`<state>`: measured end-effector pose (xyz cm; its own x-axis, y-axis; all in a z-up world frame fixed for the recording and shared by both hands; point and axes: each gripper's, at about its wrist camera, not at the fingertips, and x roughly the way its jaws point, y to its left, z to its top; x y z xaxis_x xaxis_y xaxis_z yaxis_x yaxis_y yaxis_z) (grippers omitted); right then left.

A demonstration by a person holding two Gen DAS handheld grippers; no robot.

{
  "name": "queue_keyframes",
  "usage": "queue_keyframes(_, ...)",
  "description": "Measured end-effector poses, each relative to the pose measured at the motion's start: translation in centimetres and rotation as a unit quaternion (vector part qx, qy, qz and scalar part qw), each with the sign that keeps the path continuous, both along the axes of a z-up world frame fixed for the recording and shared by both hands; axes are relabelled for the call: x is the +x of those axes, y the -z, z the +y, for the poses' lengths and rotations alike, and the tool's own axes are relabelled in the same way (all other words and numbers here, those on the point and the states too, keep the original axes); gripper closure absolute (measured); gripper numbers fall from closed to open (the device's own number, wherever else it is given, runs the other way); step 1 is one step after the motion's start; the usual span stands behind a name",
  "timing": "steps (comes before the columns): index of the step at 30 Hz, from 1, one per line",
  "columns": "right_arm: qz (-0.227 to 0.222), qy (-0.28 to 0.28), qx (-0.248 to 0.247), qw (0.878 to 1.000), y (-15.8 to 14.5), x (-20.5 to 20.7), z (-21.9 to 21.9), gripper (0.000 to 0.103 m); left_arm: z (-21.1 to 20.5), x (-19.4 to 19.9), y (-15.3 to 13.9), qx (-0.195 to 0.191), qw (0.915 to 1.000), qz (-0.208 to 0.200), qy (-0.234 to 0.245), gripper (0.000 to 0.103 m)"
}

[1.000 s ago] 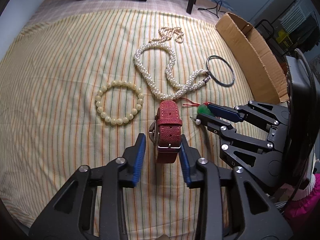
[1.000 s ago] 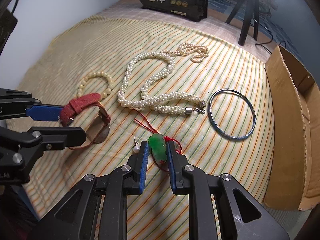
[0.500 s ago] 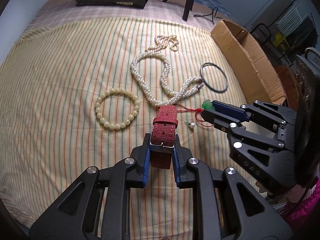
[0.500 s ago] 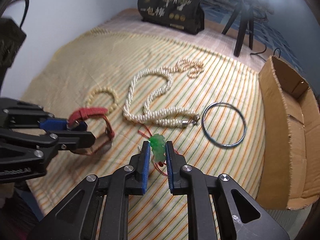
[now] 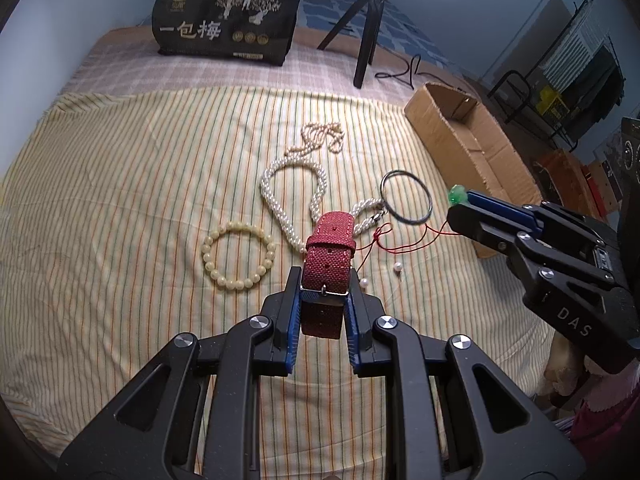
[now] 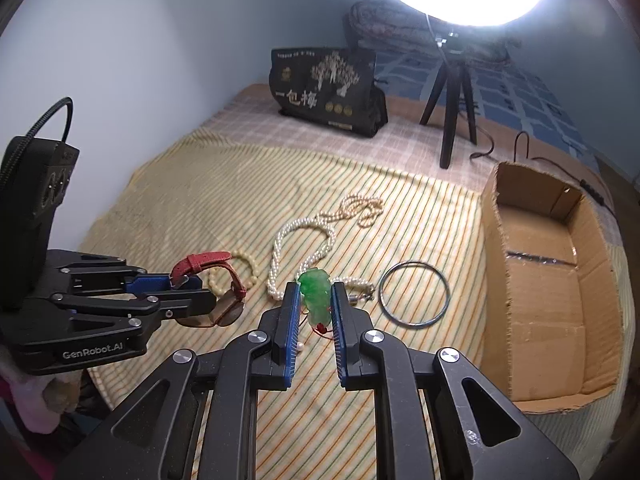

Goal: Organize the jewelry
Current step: 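Carry the jade pendant and red watch toward the cardboard box with both tools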

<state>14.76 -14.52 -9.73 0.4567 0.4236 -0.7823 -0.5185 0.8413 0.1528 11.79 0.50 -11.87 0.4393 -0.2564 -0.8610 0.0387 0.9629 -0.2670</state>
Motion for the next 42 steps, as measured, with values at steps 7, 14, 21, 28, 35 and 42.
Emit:
queue_keyframes(7,-0.020,0.017,0.008,1.000,-1.9,0.0,-1.4,0.090,-0.9,-0.3,-1.9,0.005,0.9996,-0.028,0.005,0.085)
queue_keyframes(14,-0.042,0.037,0.019,0.998,-3.8,0.0,-2.8,0.090,-2.1,-0.5,-3.2,0.006,0.9988,-0.047,0.012,0.085)
queue_keyframes(21,-0.067,0.076,0.035,0.994,-6.1,0.7,-5.5,0.090,-4.2,0.1,-4.5,0.000,0.9977,-0.062,0.027,0.085)
queue_keyframes(28,-0.084,0.116,0.044,0.989,-7.5,1.5,-8.6,0.089,-6.3,0.7,-5.8,-0.012,0.9962,-0.074,0.045,0.085)
queue_keyframes(35,-0.098,0.155,0.045,0.982,-8.4,1.9,-12.1,0.089,-9.1,1.4,-6.5,-0.017,0.9944,-0.080,0.067,0.085)
queue_keyframes(42,-0.104,0.186,0.041,0.976,-8.6,2.1,-15.1,0.089,-11.9,2.8,-7.0,-0.021,0.9926,-0.086,0.083,0.085)
